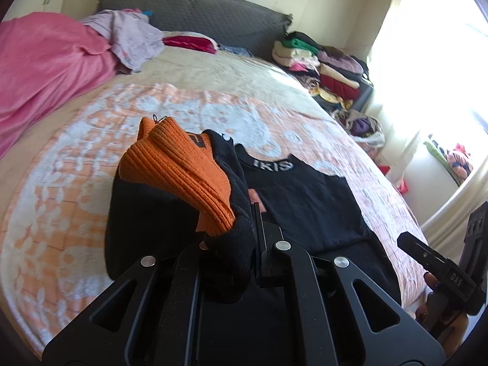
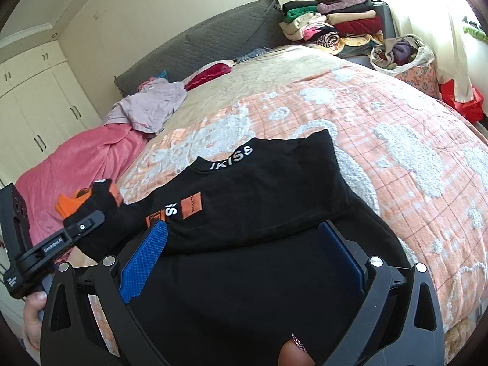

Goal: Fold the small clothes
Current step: 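Lift the sleeve with the left tool and carry it across the shirt body, then lower the cuff onto the shirt body and open the left tool, then grasp the folded orange cuff with the right tool and lift it, then lay the orange cuff flat on the shirt body and open the right tool, then move both open tools to the hem of the black sweatshirt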

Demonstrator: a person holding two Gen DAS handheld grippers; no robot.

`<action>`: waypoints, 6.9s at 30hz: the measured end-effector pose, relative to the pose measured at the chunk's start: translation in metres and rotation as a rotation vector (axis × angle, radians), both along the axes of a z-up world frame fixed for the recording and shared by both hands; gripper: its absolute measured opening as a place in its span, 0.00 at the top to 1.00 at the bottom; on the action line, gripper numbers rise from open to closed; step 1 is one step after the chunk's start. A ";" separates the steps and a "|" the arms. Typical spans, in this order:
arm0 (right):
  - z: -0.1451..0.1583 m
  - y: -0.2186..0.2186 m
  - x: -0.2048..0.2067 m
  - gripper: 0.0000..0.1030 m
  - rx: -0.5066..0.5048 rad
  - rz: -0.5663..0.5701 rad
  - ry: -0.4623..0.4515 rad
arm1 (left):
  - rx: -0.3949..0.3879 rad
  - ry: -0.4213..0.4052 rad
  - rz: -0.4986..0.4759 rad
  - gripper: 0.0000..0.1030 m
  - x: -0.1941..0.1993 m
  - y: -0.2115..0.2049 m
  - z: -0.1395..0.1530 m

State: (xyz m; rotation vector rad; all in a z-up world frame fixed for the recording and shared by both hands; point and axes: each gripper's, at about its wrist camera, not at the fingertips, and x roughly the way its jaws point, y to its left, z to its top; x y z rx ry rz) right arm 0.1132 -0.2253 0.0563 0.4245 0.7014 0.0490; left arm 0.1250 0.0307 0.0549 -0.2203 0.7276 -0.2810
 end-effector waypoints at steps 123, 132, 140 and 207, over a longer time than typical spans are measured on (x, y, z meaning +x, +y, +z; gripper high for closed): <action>-0.023 0.012 0.092 0.49 -0.375 0.096 0.026 | 0.209 0.096 -0.127 0.46 0.078 -0.016 -0.053; -0.038 0.059 0.102 0.41 -0.330 0.259 0.075 | 0.232 0.158 -0.180 0.46 0.076 -0.026 -0.069; -0.072 0.058 0.112 0.41 -0.346 0.259 0.211 | 0.234 0.226 -0.192 0.46 0.079 -0.022 -0.086; -0.014 -0.011 -0.041 0.05 -0.167 0.024 -0.004 | 0.137 0.058 -0.063 0.09 -0.023 0.018 -0.032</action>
